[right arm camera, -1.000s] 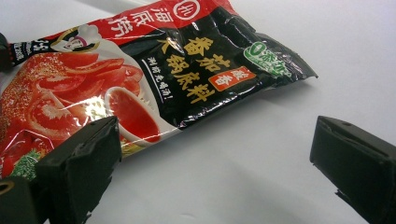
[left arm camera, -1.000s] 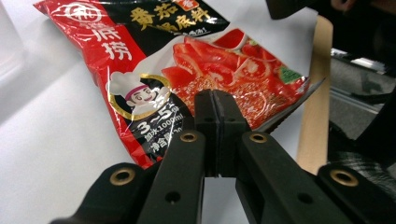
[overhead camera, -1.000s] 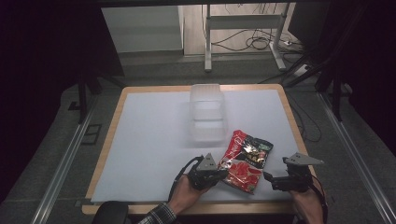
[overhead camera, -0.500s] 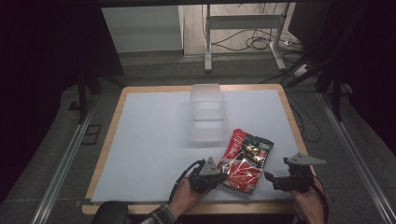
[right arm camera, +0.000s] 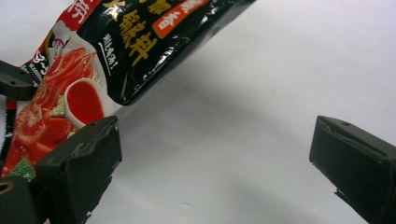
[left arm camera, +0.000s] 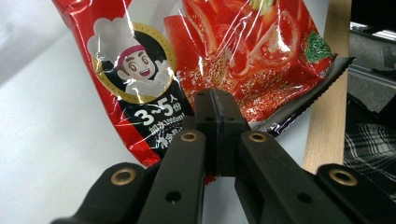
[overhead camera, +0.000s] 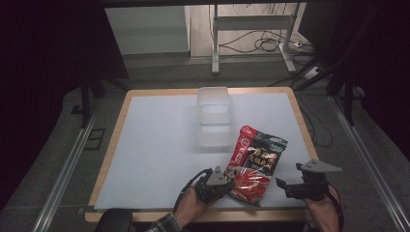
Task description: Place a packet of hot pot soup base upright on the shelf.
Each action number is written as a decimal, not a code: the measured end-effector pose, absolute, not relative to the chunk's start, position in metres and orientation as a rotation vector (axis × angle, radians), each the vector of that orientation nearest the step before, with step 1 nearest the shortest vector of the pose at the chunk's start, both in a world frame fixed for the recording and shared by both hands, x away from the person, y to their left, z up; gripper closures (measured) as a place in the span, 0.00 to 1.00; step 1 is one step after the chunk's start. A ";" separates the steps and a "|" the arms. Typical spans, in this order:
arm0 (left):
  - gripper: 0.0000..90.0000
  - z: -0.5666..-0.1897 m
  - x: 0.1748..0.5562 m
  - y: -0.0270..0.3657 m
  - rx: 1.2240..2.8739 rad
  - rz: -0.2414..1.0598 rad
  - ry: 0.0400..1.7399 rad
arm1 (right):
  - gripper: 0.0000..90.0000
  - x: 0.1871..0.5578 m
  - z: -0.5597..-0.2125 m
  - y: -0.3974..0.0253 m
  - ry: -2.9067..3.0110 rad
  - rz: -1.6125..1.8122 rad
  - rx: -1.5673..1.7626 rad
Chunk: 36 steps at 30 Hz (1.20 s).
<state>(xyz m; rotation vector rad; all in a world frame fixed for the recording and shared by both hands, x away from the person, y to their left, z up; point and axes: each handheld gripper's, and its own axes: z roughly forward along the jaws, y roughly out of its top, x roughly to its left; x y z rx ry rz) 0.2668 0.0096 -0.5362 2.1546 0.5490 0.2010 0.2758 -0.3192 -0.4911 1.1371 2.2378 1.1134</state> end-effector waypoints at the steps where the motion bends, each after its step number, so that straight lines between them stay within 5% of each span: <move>1: 1.00 -0.536 0.266 0.010 2.154 0.203 0.550 | 0.03 0.275 -0.490 -0.319 2.238 1.113 1.127; 21: 1.00 -0.540 0.264 0.011 2.156 0.176 0.550 | 0.00 0.273 -0.472 -0.295 2.299 1.302 1.023; 36: 1.00 -0.540 0.265 0.012 2.173 0.183 0.533 | 0.03 0.311 -0.462 -0.257 2.437 1.381 1.026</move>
